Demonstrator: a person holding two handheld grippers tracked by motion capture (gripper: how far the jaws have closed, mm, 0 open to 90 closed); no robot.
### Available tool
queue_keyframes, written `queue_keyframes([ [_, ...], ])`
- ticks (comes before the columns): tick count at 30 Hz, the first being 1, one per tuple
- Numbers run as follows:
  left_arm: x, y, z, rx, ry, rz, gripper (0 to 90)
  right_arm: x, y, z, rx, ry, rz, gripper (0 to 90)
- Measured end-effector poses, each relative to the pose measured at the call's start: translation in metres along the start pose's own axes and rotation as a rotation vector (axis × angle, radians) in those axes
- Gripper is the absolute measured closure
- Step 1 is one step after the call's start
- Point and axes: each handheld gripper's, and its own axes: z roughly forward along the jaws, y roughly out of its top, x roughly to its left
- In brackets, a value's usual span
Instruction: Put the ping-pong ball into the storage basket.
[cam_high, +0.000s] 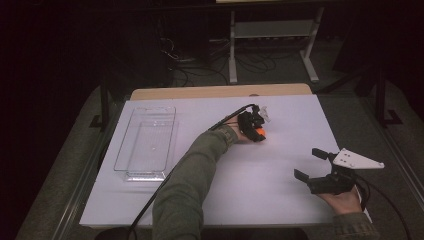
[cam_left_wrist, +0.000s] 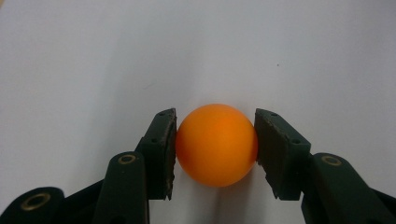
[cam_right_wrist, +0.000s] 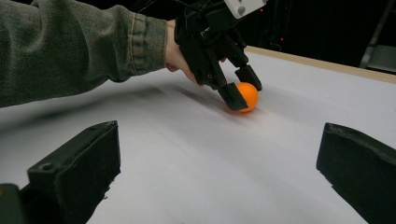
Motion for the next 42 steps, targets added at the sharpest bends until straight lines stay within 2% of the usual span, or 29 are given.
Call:
queue_keyframes([
  [42,-0.01,0.018,-0.048,-0.026,0.028,0.049,50.9,0.001,-0.001,0.003,0.013,0.007,-0.007,0.0],
])
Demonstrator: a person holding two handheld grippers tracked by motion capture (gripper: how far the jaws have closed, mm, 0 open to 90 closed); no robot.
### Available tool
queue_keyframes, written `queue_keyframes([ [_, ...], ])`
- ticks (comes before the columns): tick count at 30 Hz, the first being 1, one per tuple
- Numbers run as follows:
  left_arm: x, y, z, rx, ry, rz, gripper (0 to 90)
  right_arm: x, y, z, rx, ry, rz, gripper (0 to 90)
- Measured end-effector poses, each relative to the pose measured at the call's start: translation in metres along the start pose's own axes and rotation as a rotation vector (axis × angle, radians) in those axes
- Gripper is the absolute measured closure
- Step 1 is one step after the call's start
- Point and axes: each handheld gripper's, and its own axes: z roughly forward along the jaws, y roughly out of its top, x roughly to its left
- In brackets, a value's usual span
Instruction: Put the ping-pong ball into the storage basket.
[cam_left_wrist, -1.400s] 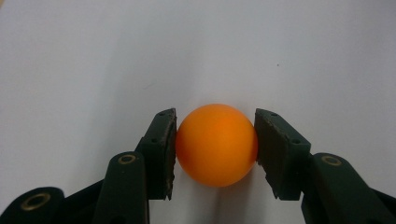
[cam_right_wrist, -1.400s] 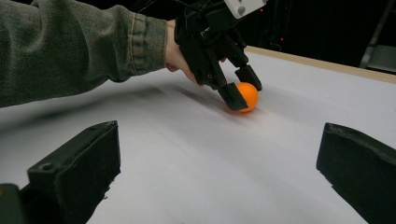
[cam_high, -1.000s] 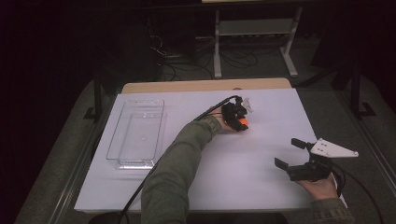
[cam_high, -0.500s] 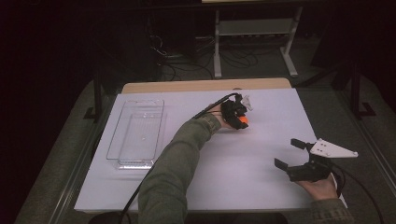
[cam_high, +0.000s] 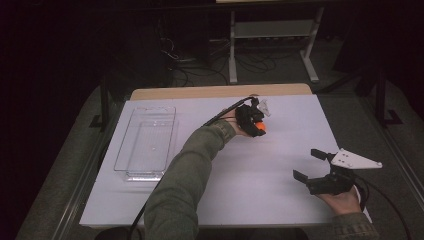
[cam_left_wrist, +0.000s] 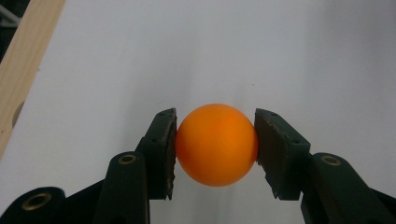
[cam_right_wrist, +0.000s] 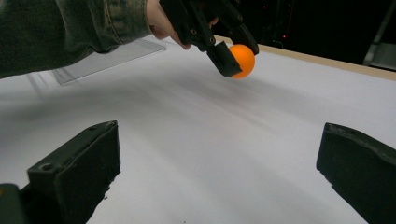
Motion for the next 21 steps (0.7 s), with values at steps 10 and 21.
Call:
queue_keyframes([
  [10,-0.002,0.001,-0.012,0.009,0.002,0.009,50.9,-0.001,-0.001,0.003,0.013,0.0,0.001,0.0],
  [21,-0.007,0.005,-0.027,0.0,0.001,0.03,50.9,-0.002,-0.001,0.006,0.024,0.001,-0.001,0.0],
])
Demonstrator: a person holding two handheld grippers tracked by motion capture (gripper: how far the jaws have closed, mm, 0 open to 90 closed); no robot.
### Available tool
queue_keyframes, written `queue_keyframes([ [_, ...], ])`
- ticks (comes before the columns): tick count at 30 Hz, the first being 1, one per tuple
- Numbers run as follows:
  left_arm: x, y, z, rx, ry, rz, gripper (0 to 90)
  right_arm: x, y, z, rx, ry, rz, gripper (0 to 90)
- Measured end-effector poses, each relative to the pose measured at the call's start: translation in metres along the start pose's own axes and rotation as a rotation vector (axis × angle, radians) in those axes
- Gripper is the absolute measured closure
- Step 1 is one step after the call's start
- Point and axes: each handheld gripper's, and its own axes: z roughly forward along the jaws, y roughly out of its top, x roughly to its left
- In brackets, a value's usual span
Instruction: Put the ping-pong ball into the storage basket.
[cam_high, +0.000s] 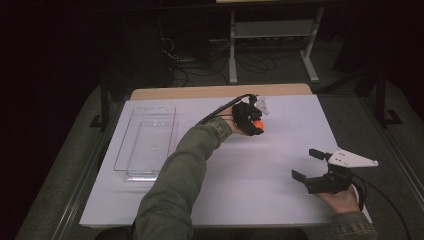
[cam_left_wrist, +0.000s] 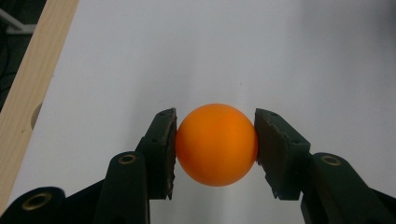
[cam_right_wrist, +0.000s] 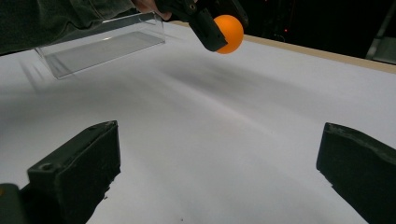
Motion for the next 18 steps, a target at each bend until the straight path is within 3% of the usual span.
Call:
queue_keyframes([
  [18,-0.004,-0.003,-0.026,0.006,0.015,0.001,50.9,0.0,0.0,0.0,0.0,-0.001,-0.001,0.0],
])
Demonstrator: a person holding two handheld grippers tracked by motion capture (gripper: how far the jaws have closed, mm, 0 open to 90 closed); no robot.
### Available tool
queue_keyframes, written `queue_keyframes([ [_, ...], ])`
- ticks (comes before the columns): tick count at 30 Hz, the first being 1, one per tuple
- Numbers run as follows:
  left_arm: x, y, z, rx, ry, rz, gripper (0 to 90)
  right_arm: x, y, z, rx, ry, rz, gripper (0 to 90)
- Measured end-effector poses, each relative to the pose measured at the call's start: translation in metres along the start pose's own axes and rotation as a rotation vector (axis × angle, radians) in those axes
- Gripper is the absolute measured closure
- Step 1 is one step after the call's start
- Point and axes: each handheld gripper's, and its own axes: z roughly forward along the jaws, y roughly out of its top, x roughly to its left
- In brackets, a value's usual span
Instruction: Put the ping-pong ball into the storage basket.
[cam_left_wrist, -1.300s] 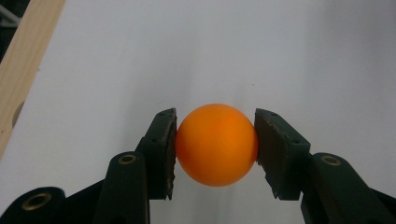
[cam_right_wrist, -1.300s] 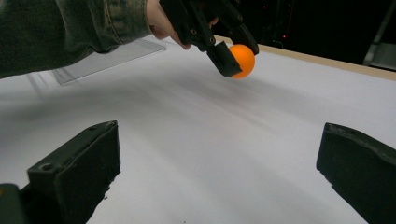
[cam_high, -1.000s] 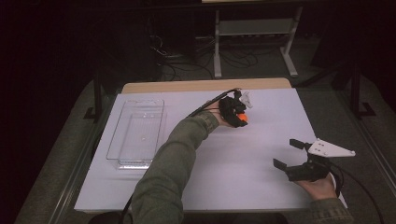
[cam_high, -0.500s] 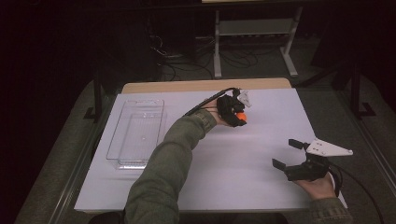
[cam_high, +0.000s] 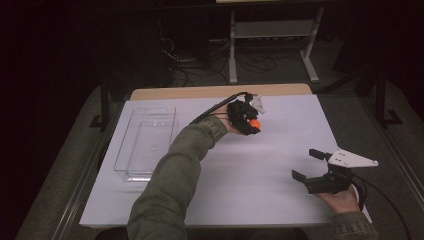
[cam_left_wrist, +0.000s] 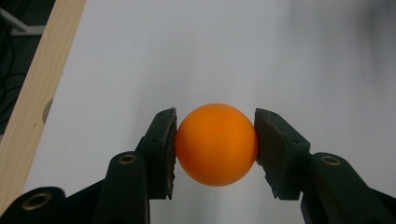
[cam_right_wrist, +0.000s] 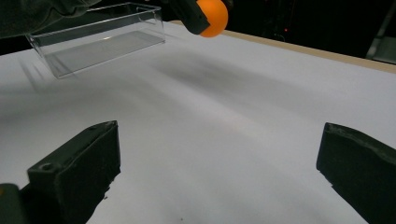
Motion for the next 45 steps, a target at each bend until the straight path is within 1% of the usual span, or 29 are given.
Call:
queue_keyframes([
  [3,0.0,-0.001,-0.004,-0.002,0.004,0.0,50.9,0.001,0.0,0.001,0.003,0.0,-0.001,0.0],
  [6,0.0,-0.003,-0.011,-0.007,0.012,-0.008,51.0,0.0,0.0,0.001,0.006,0.002,-0.002,0.0],
  [12,-0.002,-0.01,-0.023,0.001,0.027,-0.014,50.9,0.001,0.0,0.003,0.009,0.01,-0.009,0.0],
  [17,-0.001,-0.015,-0.033,-0.003,0.041,-0.022,51.0,0.002,0.0,0.004,0.014,0.016,-0.011,0.0],
  [23,-0.001,-0.022,-0.041,0.007,0.049,-0.03,51.0,0.002,0.0,0.004,0.015,0.017,-0.012,0.0],
  [24,-0.001,-0.023,-0.042,0.004,0.05,-0.038,51.0,0.002,0.0,0.004,0.016,0.017,-0.013,0.0],
  [28,-0.001,-0.027,-0.047,0.006,0.059,-0.046,51.0,0.002,0.0,0.004,0.02,0.02,-0.016,0.0],
  [35,-0.003,-0.034,-0.054,0.008,0.071,-0.052,51.0,0.002,0.0,0.005,0.021,0.023,-0.021,0.0],
  [38,-0.004,-0.037,-0.058,0.007,0.087,-0.05,51.1,0.003,0.0,0.006,0.025,0.026,-0.021,0.0],
  [45,-0.005,-0.045,-0.067,0.002,0.095,-0.061,51.1,0.003,0.001,0.007,0.026,0.029,-0.025,0.0],
])
